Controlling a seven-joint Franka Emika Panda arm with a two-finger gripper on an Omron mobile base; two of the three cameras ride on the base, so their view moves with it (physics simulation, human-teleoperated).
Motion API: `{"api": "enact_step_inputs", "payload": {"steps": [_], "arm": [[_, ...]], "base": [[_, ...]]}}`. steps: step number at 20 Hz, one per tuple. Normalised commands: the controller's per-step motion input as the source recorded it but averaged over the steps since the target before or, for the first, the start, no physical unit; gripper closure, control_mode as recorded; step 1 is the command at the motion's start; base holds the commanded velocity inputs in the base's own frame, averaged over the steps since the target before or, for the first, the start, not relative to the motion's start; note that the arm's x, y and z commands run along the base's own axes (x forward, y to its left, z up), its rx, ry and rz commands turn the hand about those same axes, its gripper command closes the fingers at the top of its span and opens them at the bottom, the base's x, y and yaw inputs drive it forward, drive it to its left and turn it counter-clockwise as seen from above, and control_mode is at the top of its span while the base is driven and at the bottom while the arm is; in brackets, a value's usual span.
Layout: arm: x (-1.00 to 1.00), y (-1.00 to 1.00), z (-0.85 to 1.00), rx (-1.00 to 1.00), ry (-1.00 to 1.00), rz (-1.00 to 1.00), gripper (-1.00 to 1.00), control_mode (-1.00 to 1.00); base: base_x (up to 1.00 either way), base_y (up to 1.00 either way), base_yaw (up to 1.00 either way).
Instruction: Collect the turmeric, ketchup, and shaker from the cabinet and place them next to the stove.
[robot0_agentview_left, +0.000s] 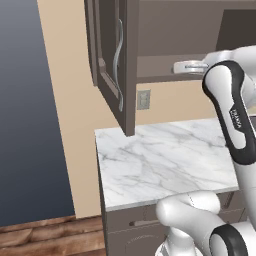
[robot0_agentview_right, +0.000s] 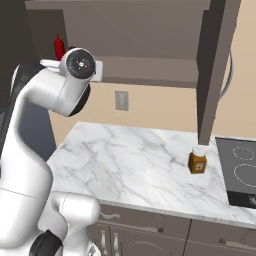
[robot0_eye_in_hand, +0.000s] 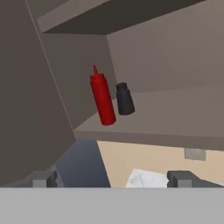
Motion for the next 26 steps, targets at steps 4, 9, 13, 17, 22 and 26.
{"api": "enact_step_inputs", "payload": {"steps": [4,9,13,17,22,26], "arm": [[0.18,0.11,-0.12,-0.03,0.0,0.0,-1.0,-1.0],[0.24,0.0,0.0,0.0,-0.03,0.04,-1.0,-1.0],[0.07,0.0,-0.06,0.0,0.0,0.02,-1.0,-1.0],[0.13,0.12,-0.03,-0.04,0.0,0.0,-1.0,-1.0],[0.35,0.05,0.04,0.0,0.0,0.02,-1.0,-1.0],[0.33,0.06,0.24,0.0,0.0,0.03,-1.0,-1.0]], "base": [[0.0,0.0,0.0],[0.0,0.0,0.0],[0.0,0.0,0.0],[0.0,0.0,0.0],[0.0,0.0,0.0],[0.0,0.0,0.0]]}}
